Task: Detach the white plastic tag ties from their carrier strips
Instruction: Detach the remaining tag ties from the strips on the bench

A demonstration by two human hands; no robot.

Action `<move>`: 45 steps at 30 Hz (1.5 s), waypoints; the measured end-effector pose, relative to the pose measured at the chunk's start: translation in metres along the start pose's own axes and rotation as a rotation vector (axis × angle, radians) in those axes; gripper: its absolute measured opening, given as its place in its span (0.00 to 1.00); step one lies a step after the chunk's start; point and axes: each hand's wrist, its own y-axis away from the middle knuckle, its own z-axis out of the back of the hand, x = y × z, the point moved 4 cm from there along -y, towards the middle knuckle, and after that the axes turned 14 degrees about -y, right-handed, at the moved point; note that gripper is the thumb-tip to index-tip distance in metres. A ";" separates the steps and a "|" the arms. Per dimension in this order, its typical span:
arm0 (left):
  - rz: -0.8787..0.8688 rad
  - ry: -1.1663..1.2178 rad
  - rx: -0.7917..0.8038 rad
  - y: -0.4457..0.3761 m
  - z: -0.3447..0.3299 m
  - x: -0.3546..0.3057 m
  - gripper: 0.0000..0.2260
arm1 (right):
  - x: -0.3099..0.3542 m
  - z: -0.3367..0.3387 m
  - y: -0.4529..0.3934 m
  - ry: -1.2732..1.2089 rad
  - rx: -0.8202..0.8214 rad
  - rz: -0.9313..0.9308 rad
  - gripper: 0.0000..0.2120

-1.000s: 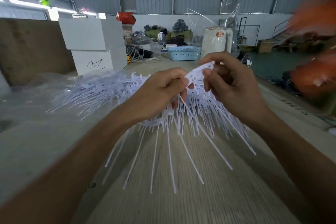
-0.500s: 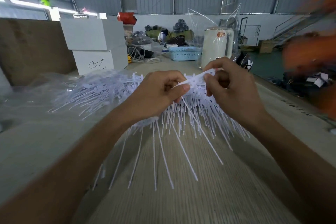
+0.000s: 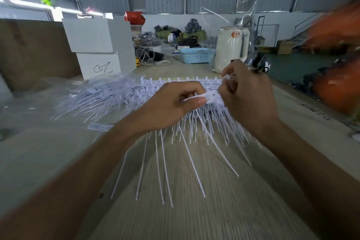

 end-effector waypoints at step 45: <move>0.322 0.365 -0.061 0.006 -0.011 0.017 0.17 | -0.009 -0.011 0.012 -0.928 0.482 -0.394 0.12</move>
